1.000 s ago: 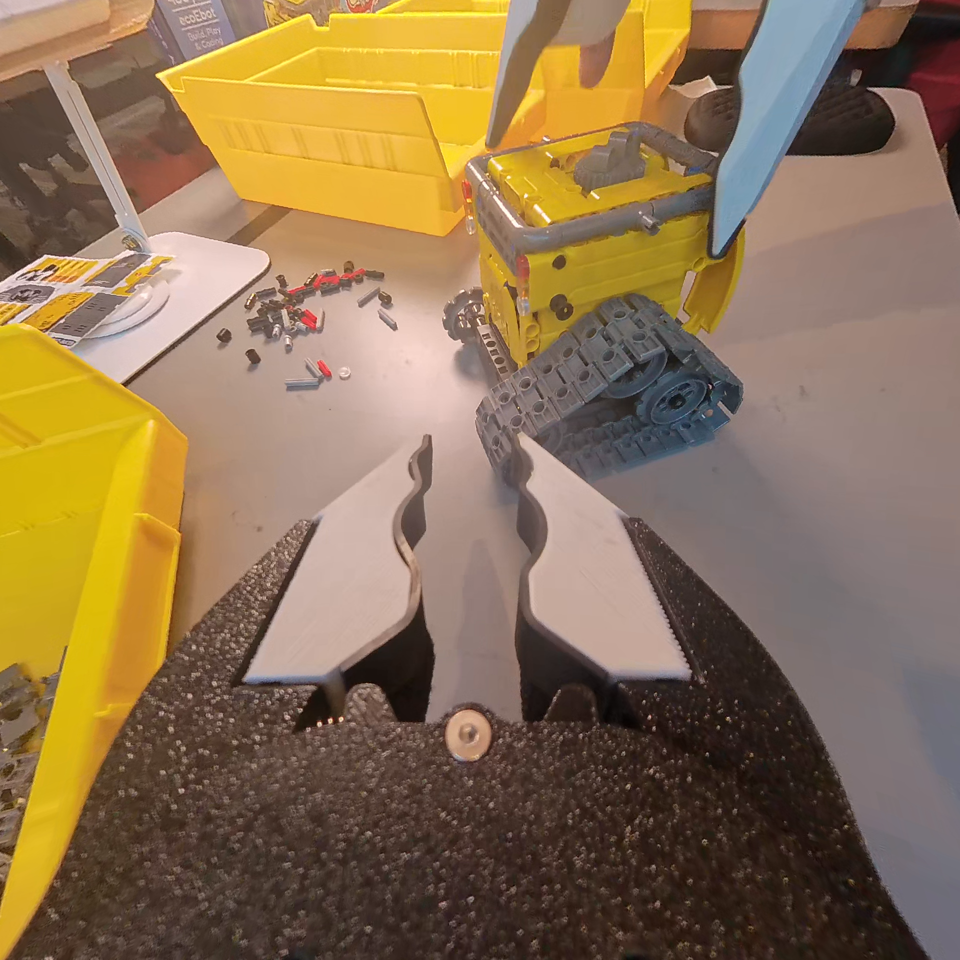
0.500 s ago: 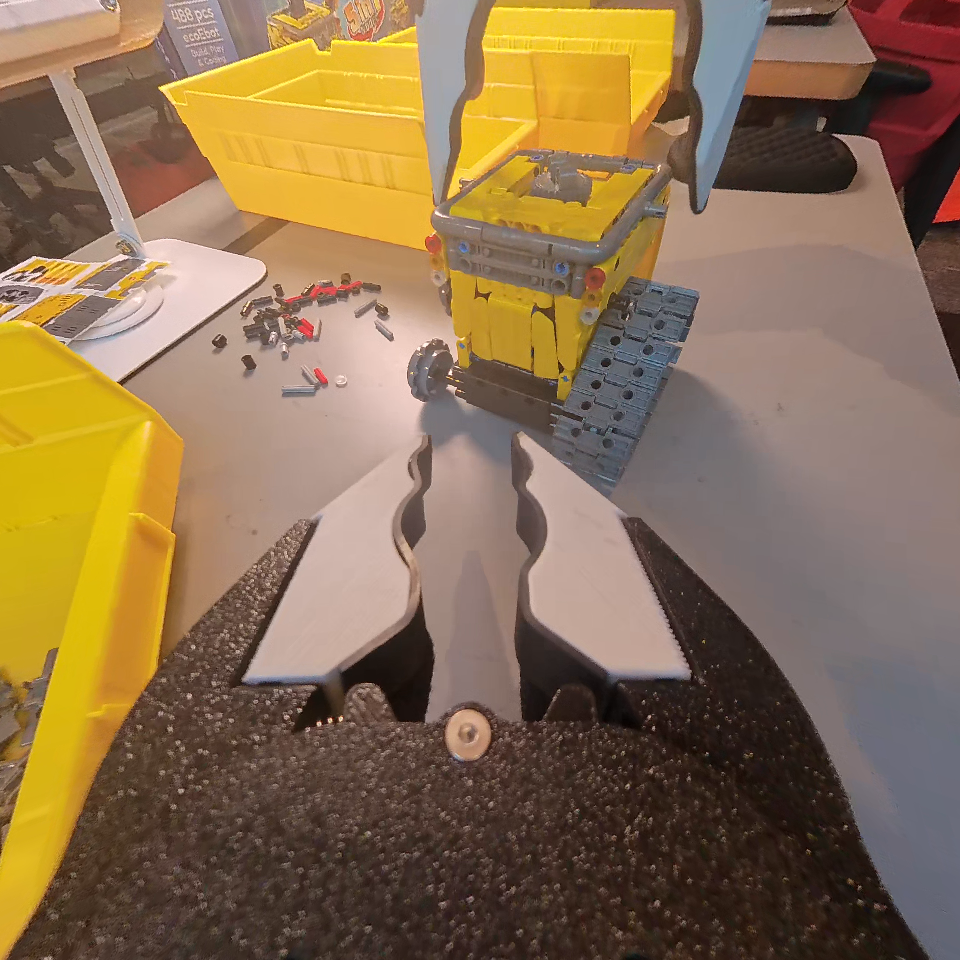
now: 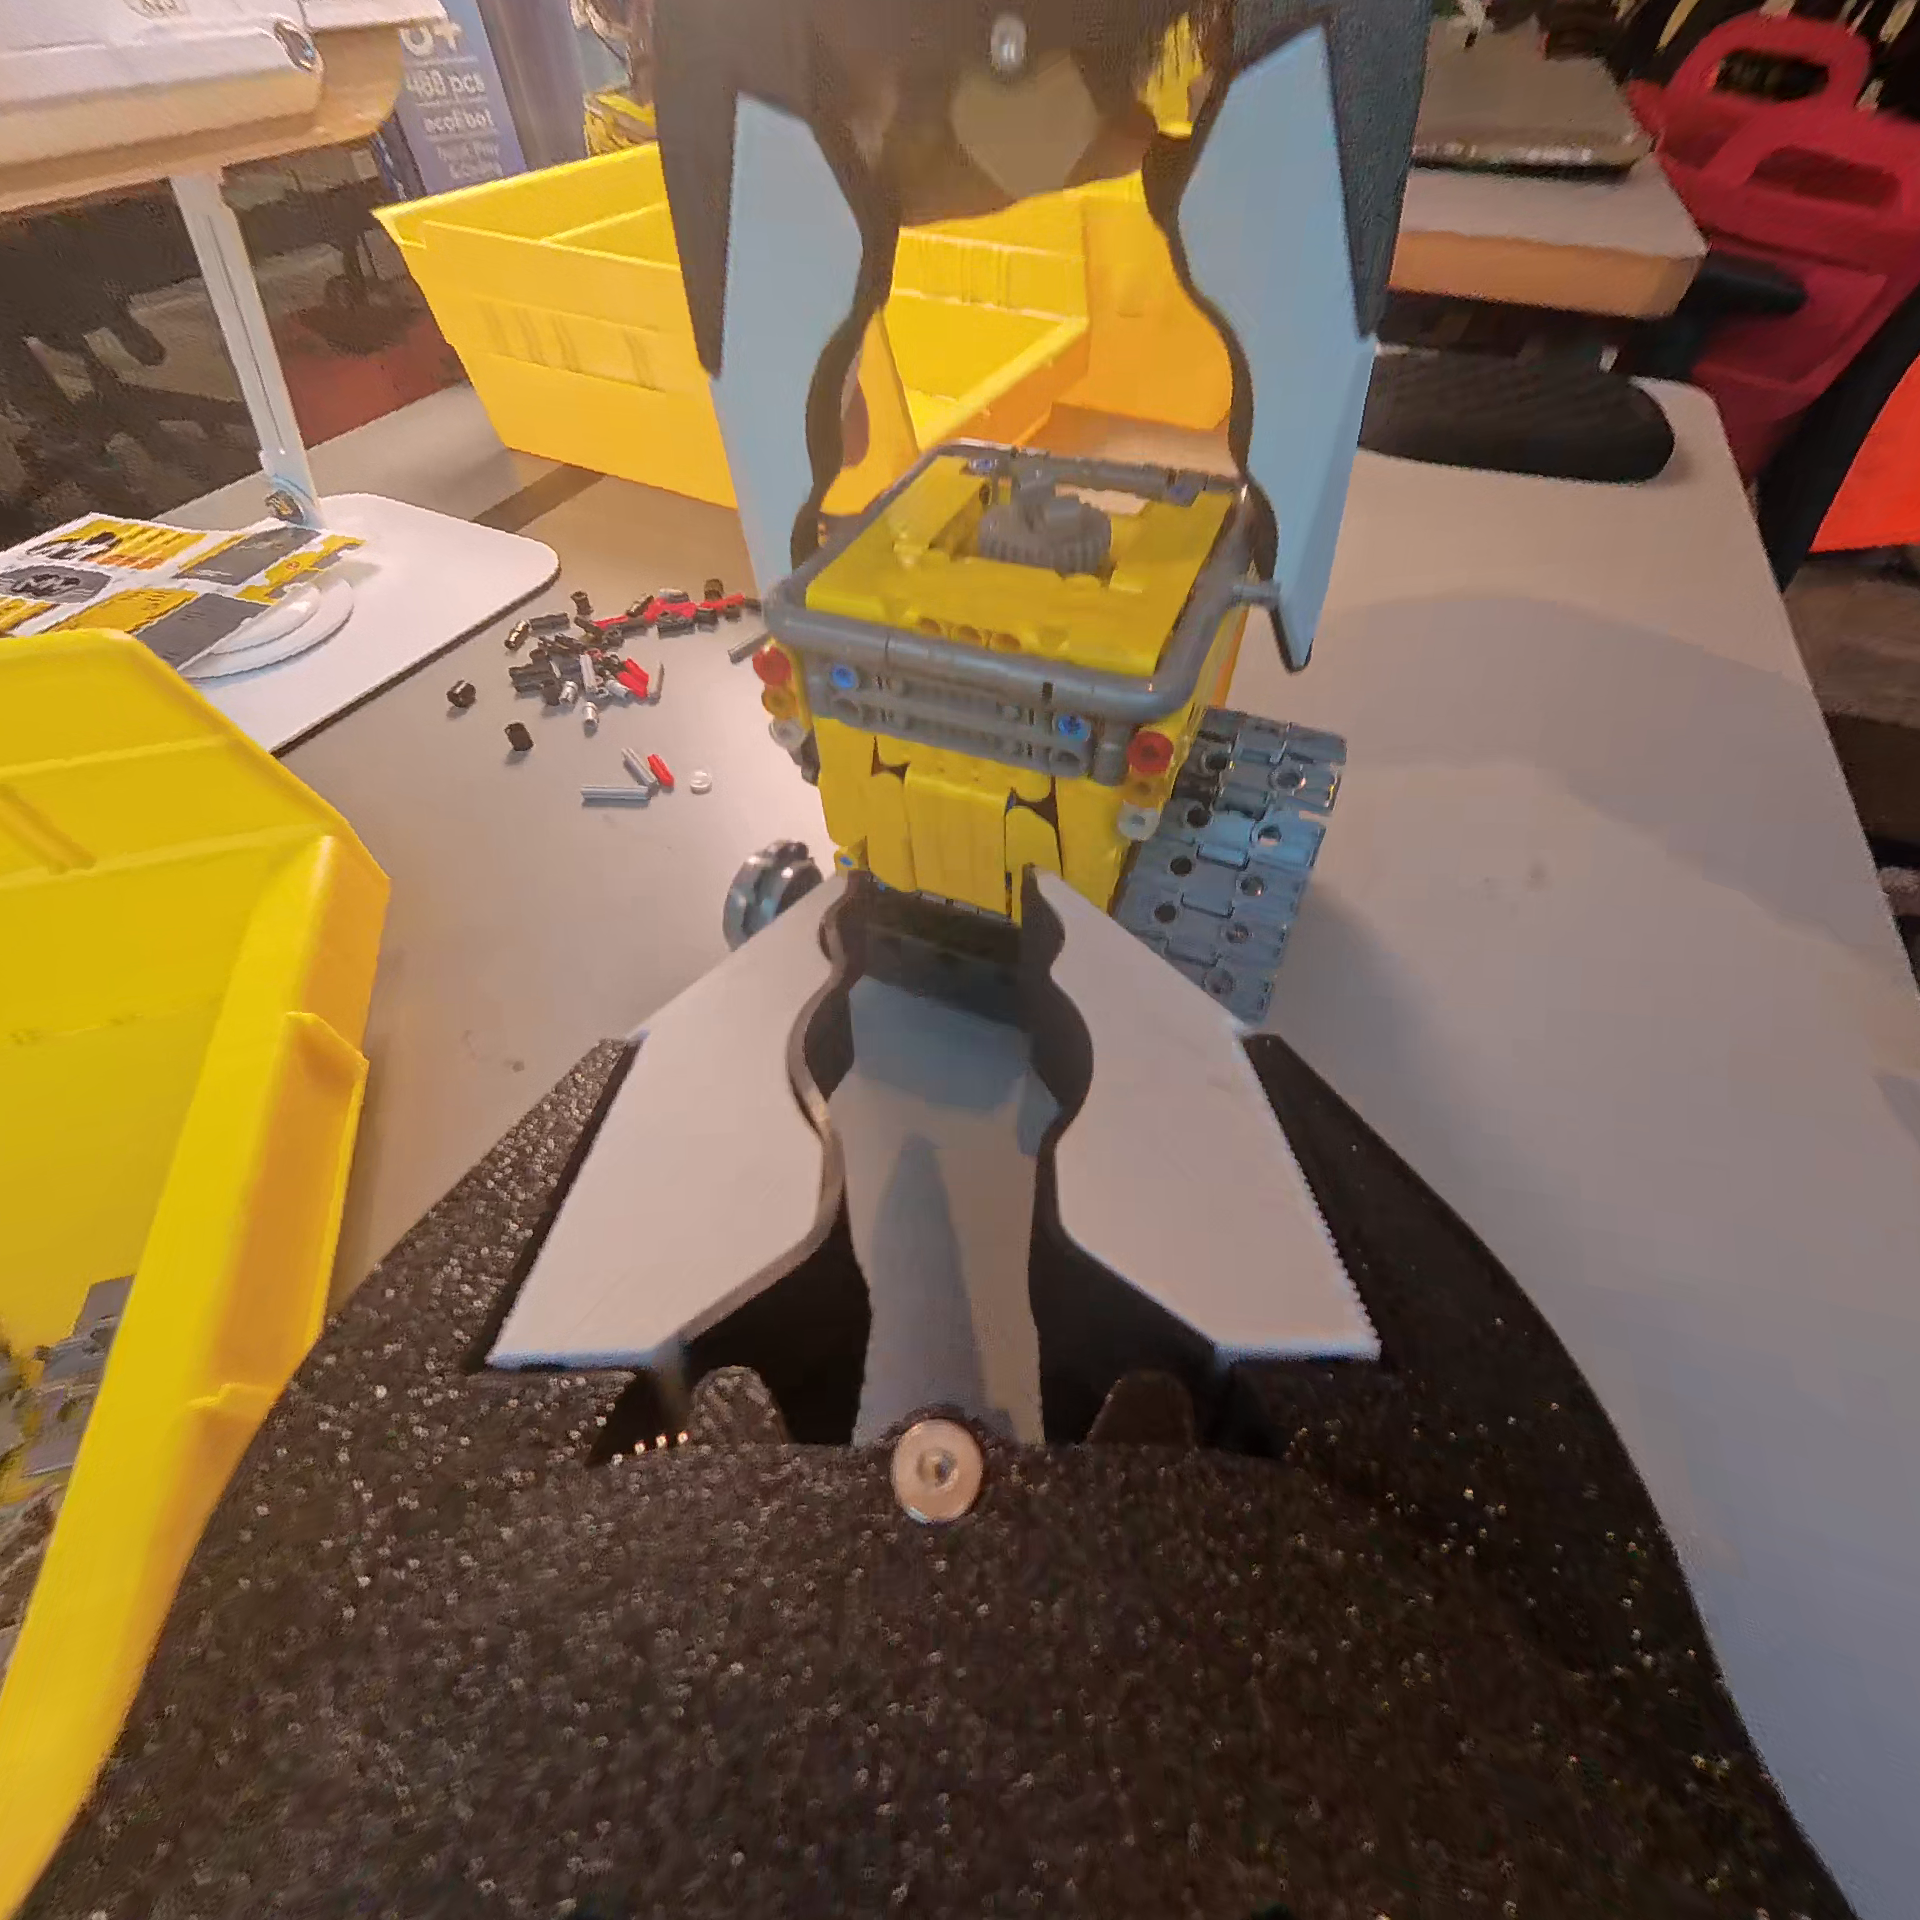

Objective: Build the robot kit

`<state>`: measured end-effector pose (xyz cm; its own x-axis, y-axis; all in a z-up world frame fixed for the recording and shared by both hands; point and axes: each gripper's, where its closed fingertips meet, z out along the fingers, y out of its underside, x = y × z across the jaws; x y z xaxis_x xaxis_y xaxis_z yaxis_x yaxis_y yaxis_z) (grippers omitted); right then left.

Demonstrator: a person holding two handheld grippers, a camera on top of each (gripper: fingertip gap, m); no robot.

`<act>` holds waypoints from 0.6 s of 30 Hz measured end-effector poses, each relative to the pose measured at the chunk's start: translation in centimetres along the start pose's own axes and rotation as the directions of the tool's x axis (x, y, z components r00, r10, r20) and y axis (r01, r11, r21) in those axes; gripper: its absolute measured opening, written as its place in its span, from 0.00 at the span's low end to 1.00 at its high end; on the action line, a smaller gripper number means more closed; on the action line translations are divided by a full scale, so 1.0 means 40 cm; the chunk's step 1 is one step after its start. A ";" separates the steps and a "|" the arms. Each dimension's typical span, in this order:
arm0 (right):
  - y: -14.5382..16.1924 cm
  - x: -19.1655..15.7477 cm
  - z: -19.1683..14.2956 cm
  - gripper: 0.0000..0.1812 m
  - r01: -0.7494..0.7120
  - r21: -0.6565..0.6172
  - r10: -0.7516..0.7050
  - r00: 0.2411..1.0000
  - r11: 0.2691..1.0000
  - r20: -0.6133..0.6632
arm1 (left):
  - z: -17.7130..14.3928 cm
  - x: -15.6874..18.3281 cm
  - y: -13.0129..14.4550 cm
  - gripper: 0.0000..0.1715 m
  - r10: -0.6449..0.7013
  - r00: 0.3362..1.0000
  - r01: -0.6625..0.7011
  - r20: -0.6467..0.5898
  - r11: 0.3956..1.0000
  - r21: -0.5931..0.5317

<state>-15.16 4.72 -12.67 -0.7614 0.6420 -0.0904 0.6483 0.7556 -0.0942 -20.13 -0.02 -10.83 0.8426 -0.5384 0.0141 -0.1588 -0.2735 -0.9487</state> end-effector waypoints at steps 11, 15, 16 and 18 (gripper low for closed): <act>0.041 -0.015 0.006 0.65 0.027 -0.027 -0.026 1.000 0.999 0.017 | -0.016 -0.010 -0.016 0.15 -0.055 0.998 0.056 -0.016 0.997 0.052; 0.115 -0.033 0.000 0.65 0.015 -0.070 -0.015 1.000 0.997 0.008 | -0.011 -0.007 -0.010 0.15 -0.042 0.999 0.043 -0.013 0.998 0.036; 0.134 -0.037 -0.002 0.65 0.011 -0.079 -0.011 1.000 0.997 0.006 | -0.010 -0.007 -0.009 0.15 -0.038 0.999 0.039 -0.011 0.999 0.032; 0.164 -0.045 -0.003 0.65 0.000 -0.083 0.001 1.000 0.997 0.005 | -0.007 -0.005 -0.006 0.16 -0.031 0.999 0.031 -0.008 0.999 0.024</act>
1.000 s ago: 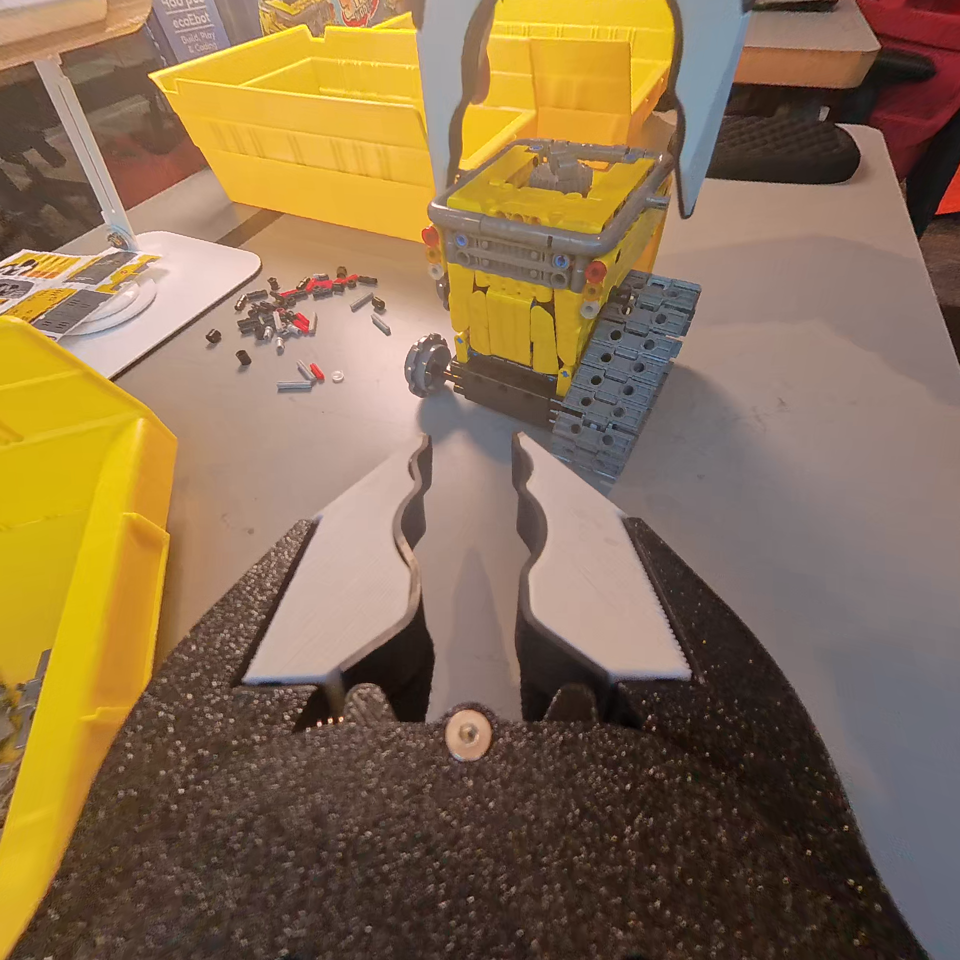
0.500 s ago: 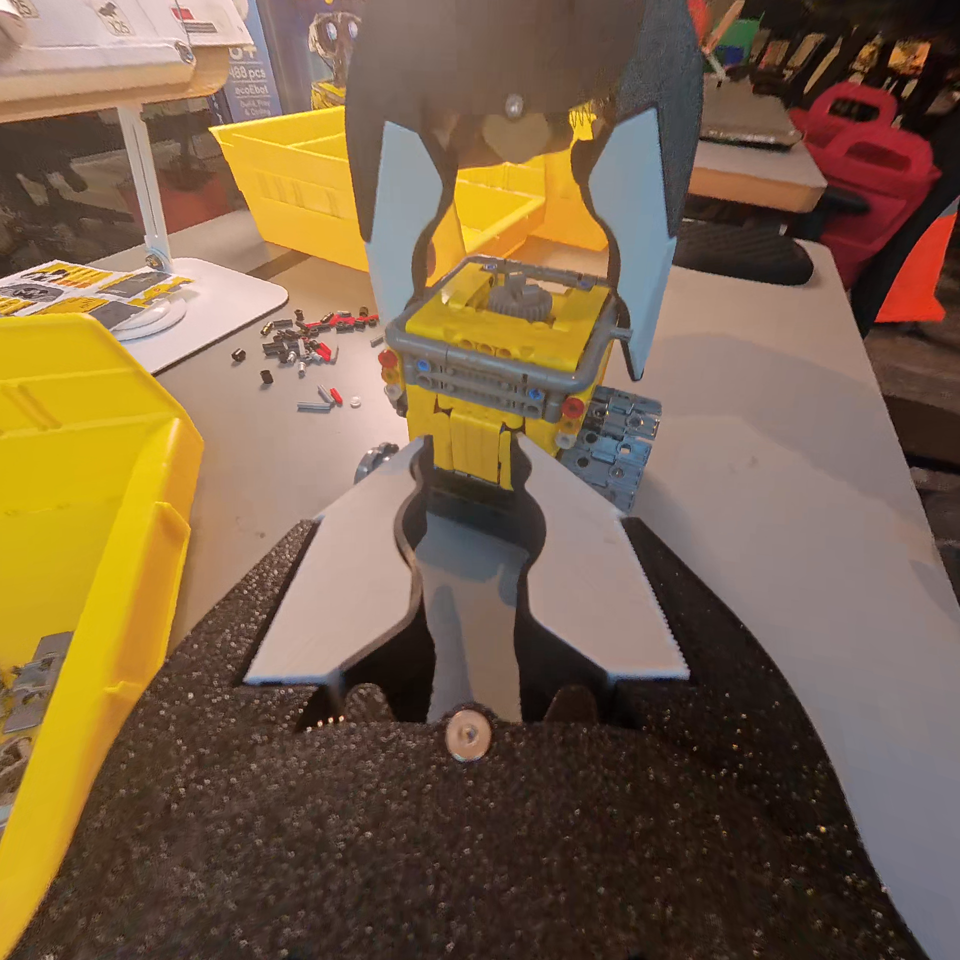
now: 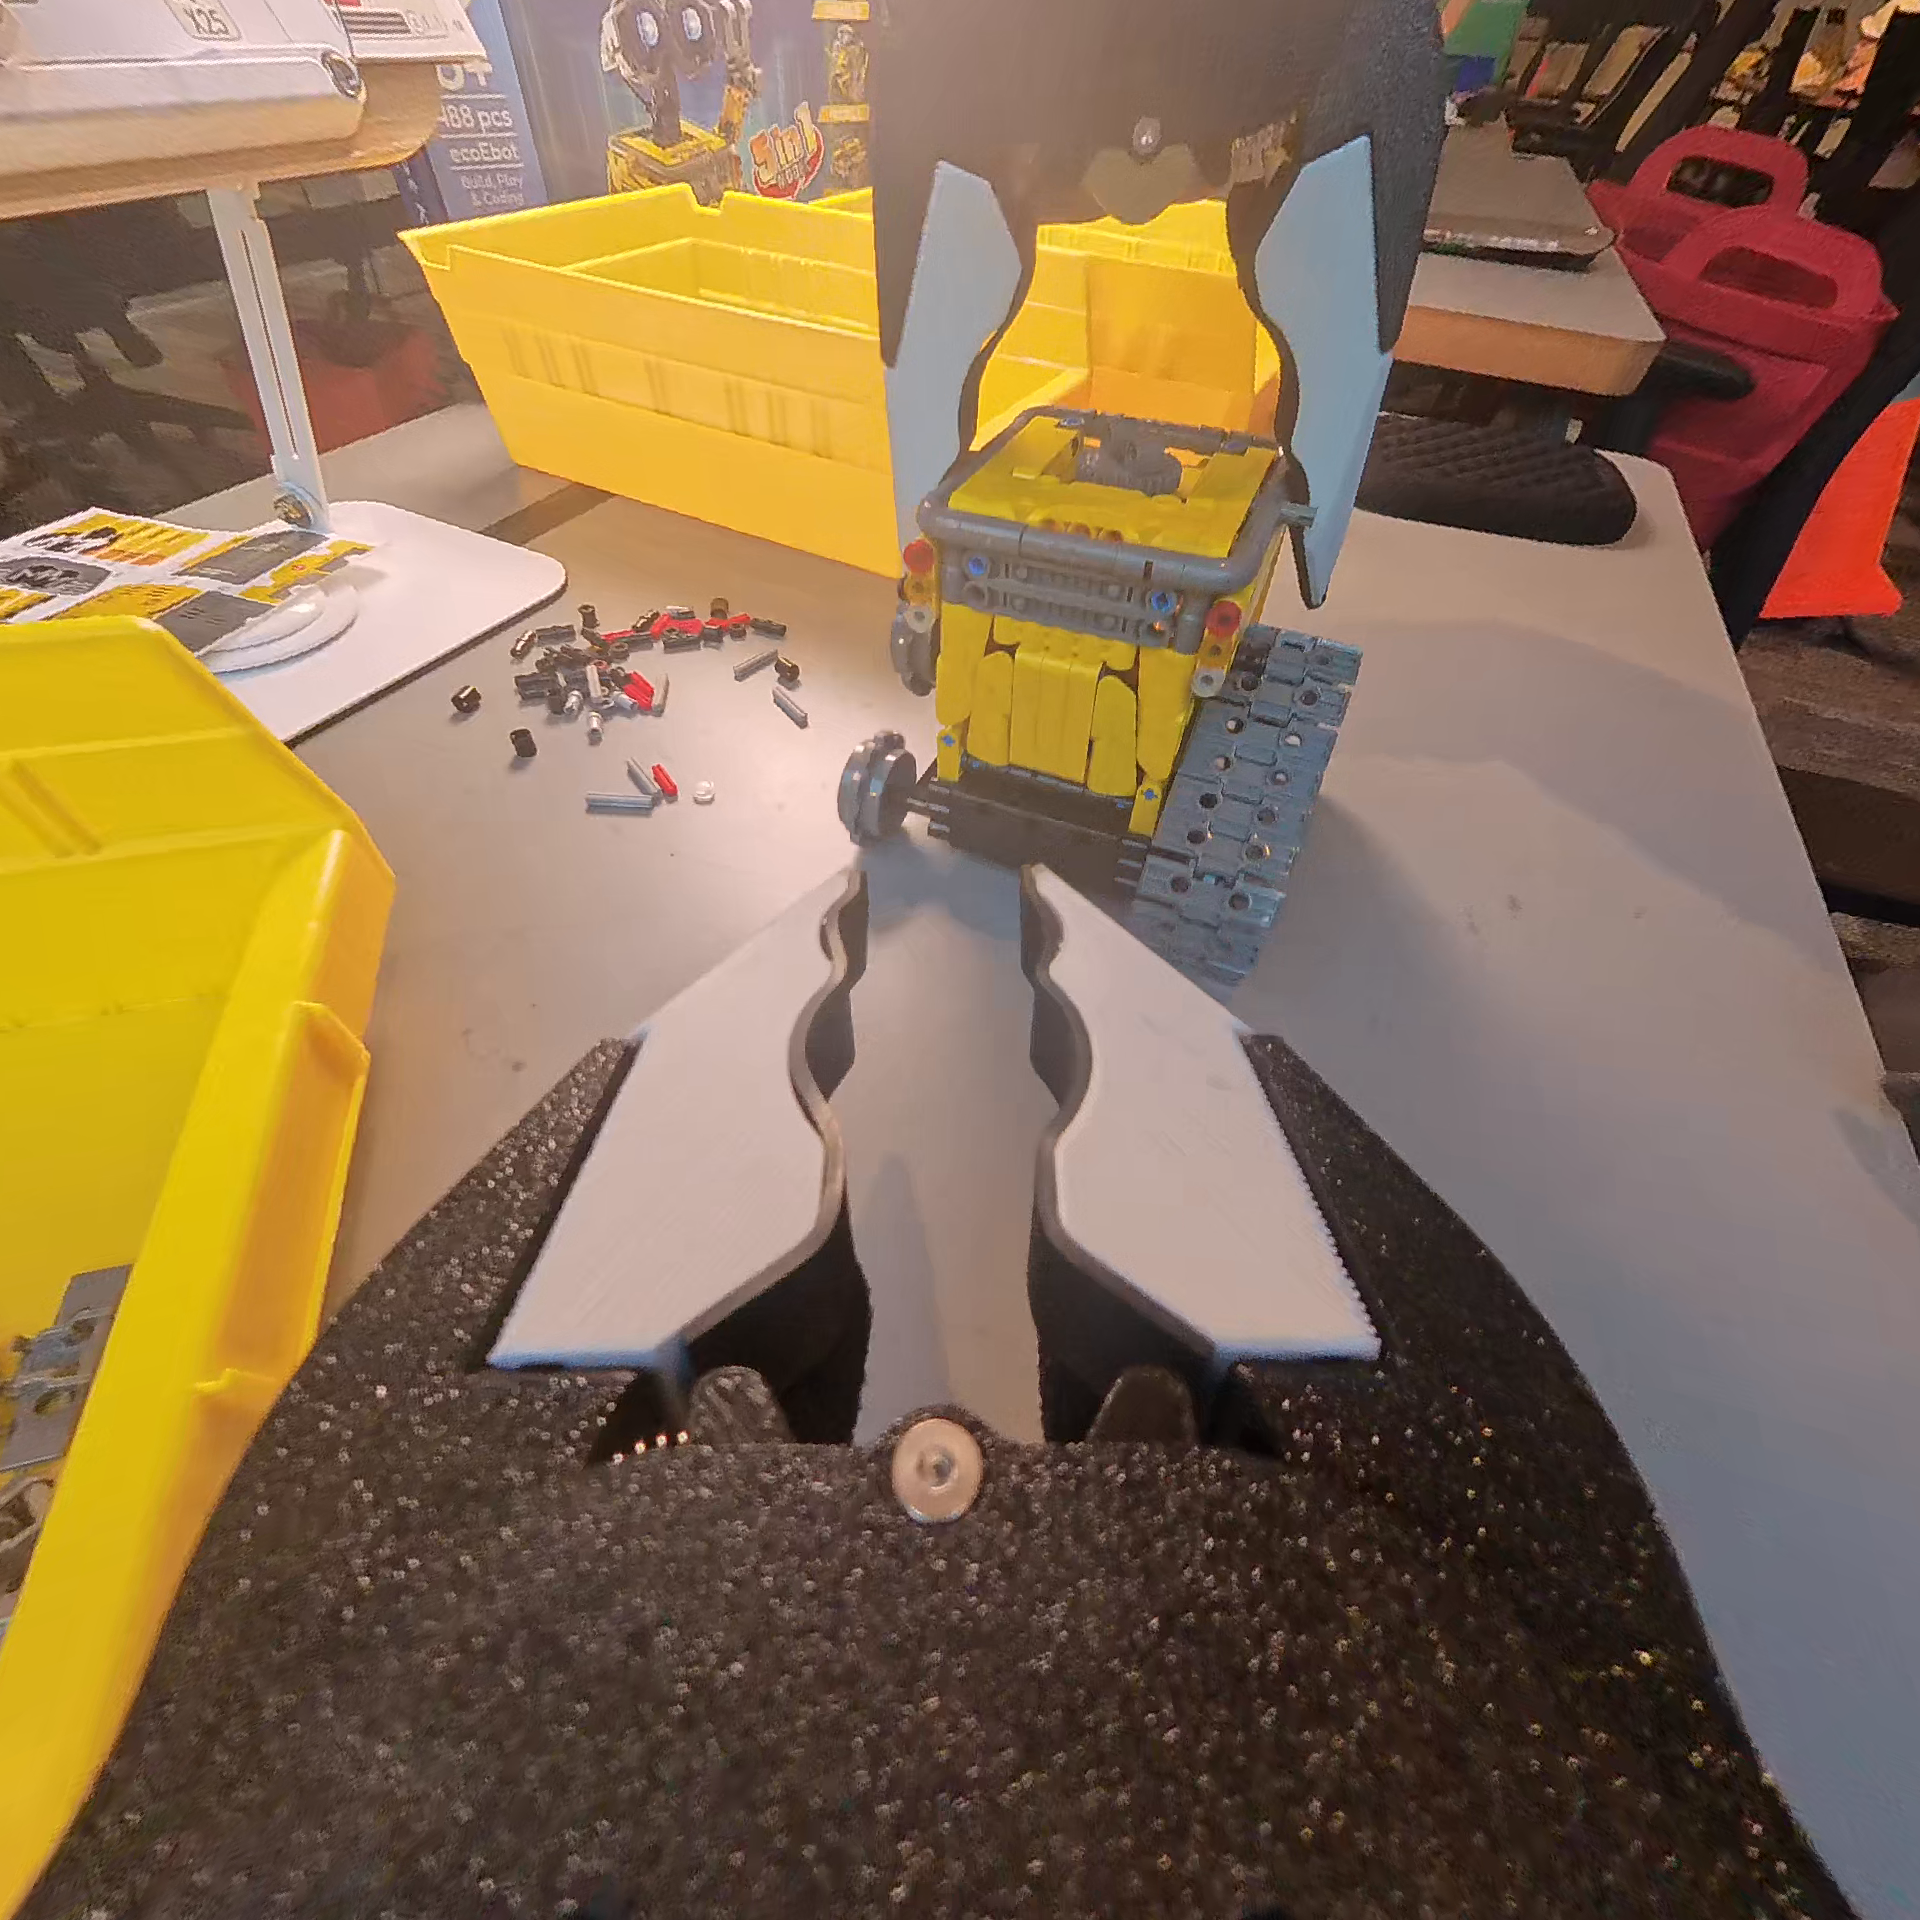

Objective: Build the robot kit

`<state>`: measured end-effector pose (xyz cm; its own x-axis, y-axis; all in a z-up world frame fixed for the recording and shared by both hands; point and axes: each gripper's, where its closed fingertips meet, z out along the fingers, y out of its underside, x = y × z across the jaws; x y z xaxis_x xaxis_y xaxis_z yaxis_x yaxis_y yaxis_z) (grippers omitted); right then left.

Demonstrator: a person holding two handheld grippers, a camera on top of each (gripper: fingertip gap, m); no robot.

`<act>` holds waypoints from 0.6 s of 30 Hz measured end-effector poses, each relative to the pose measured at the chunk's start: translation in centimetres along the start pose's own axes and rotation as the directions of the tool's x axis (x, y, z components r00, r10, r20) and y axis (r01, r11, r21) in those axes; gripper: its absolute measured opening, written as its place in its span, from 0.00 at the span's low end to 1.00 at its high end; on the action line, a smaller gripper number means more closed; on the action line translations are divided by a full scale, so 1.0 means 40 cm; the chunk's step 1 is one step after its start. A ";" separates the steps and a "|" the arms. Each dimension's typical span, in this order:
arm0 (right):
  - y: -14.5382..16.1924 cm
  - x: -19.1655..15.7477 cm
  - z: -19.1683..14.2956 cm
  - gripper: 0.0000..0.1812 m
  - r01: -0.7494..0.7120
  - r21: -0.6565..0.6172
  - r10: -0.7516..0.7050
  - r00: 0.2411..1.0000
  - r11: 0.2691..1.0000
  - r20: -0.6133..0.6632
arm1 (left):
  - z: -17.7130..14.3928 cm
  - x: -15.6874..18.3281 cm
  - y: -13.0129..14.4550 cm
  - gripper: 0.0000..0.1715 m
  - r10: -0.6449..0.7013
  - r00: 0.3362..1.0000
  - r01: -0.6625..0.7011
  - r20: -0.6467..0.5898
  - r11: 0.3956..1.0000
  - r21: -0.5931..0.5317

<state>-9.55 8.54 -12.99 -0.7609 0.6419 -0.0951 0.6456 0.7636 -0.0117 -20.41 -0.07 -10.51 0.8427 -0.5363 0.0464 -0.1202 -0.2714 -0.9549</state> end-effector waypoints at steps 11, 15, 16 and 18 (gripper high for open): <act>-0.099 0.017 0.001 0.65 0.054 0.062 -0.055 0.998 0.997 0.008 | 0.010 0.005 0.013 0.15 0.026 1.000 -0.026 0.006 0.999 -0.035; -0.162 0.032 0.001 0.65 0.094 0.071 -0.094 0.996 0.993 0.007 | 0.001 -0.005 0.002 0.15 0.001 1.000 -0.001 0.016 1.000 -0.004; -0.176 0.034 0.001 0.65 0.103 0.076 -0.104 0.995 0.992 0.006 | -0.002 -0.008 -0.002 0.15 -0.007 1.000 0.007 0.018 1.000 0.006; -0.192 0.035 0.001 0.65 0.114 0.077 -0.114 0.993 0.991 0.007 | -0.007 -0.013 -0.008 0.15 -0.023 1.000 0.022 0.019 0.999 0.025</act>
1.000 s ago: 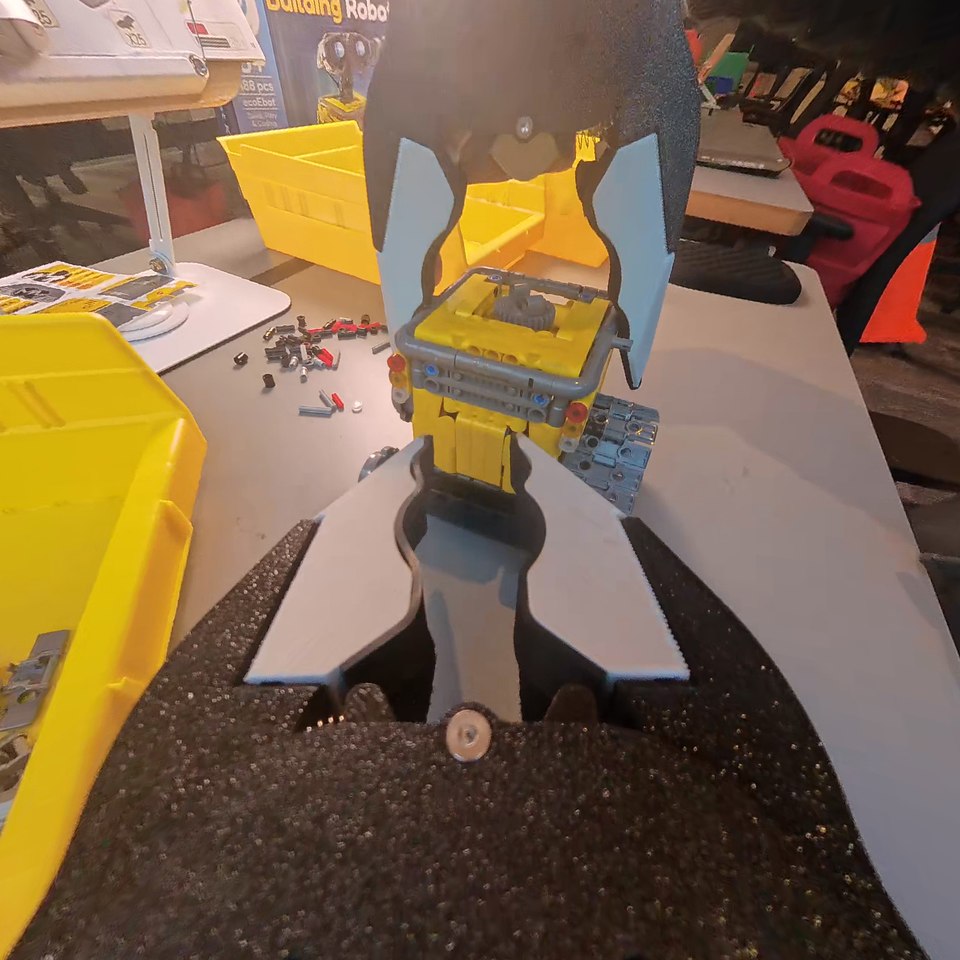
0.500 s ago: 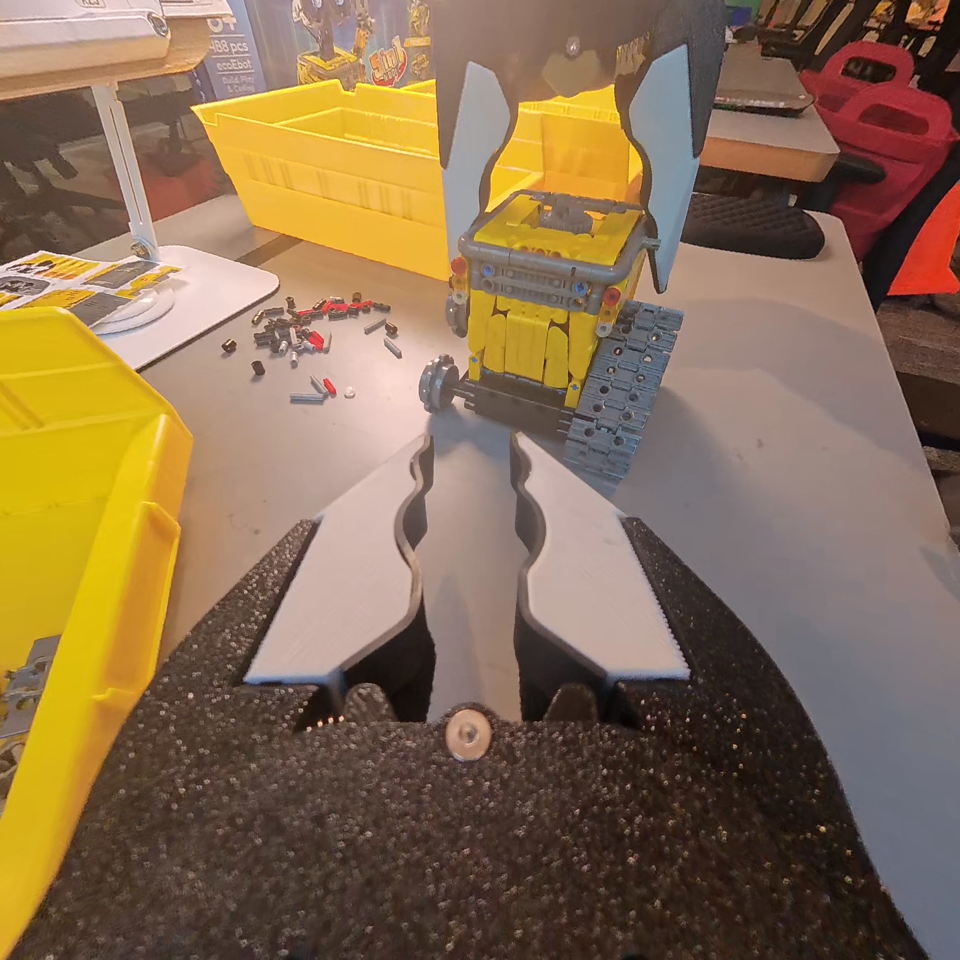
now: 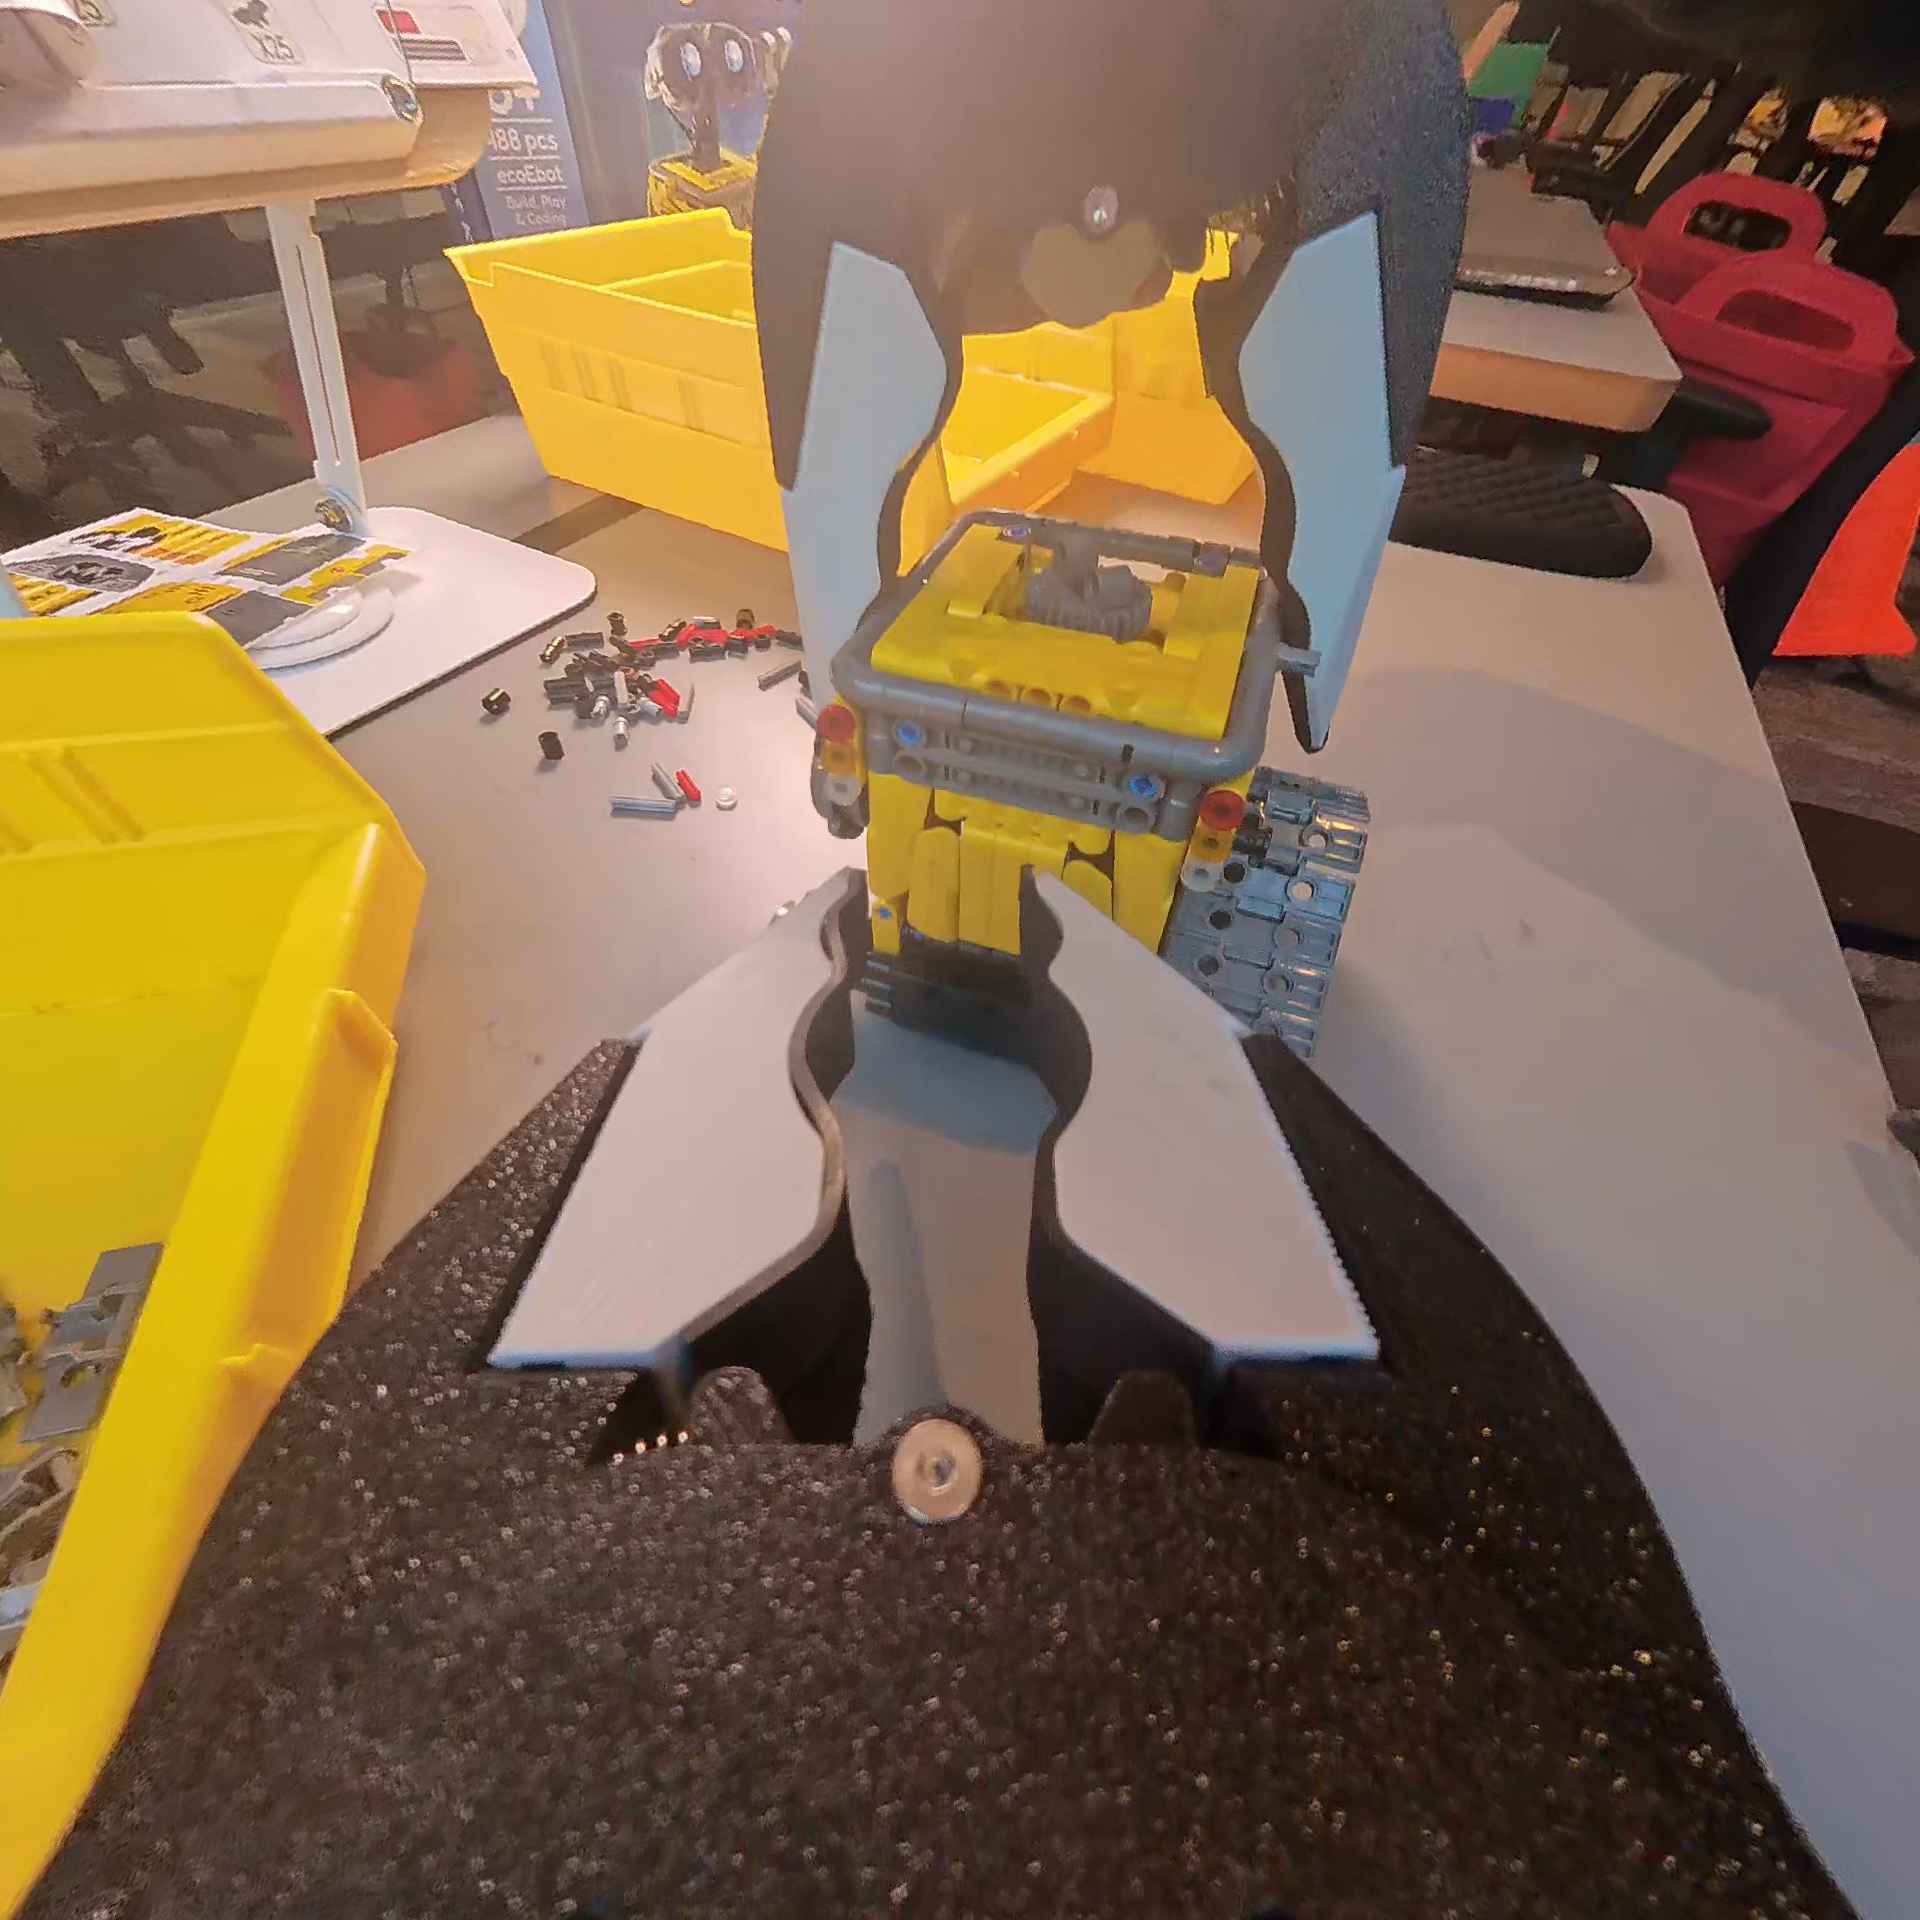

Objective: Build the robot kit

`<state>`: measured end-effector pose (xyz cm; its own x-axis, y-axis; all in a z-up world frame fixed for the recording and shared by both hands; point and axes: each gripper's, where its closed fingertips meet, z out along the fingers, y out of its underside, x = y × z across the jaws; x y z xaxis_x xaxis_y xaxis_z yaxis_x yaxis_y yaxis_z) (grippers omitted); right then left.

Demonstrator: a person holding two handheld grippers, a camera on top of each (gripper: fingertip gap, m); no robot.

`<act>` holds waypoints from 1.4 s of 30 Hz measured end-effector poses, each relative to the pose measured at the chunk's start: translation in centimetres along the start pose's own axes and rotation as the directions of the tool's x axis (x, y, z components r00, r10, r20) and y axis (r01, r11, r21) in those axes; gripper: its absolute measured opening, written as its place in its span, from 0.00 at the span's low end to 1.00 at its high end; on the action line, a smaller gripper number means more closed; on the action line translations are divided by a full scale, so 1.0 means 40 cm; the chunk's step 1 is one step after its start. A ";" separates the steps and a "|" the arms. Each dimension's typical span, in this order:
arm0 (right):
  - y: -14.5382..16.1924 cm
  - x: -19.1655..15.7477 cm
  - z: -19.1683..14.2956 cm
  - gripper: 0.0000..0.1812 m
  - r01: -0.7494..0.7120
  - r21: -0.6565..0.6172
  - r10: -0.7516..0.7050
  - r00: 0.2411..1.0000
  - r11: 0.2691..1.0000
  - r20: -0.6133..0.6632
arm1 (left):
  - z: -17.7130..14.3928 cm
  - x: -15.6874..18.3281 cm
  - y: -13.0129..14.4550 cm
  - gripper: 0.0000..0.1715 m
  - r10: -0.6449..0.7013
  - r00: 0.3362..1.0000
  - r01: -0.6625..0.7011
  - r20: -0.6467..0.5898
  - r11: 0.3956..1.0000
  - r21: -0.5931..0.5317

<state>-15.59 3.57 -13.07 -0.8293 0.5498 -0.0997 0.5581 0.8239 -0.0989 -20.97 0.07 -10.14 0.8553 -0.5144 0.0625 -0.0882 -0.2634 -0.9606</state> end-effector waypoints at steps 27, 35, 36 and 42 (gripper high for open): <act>0.079 -0.027 -0.006 0.65 -0.053 -0.036 0.053 0.999 0.998 -0.012 | 0.014 0.020 0.021 0.16 0.046 0.999 -0.048 -0.021 0.997 -0.055; 0.048 -0.027 -0.091 0.68 -0.122 0.278 0.167 0.976 0.953 -0.142 | 0.017 0.037 0.025 0.16 0.084 0.996 -0.087 -0.043 0.994 -0.064; 0.045 -0.026 -0.113 0.67 -0.121 0.341 0.190 0.965 0.932 -0.178 | 0.019 0.047 0.029 0.17 0.105 0.993 -0.109 -0.057 0.991 -0.072; 0.083 -0.099 -0.163 0.59 -0.092 0.629 0.362 0.877 0.772 -0.317 | 0.037 0.155 0.081 0.23 0.281 0.931 -0.319 -0.235 0.936 -0.146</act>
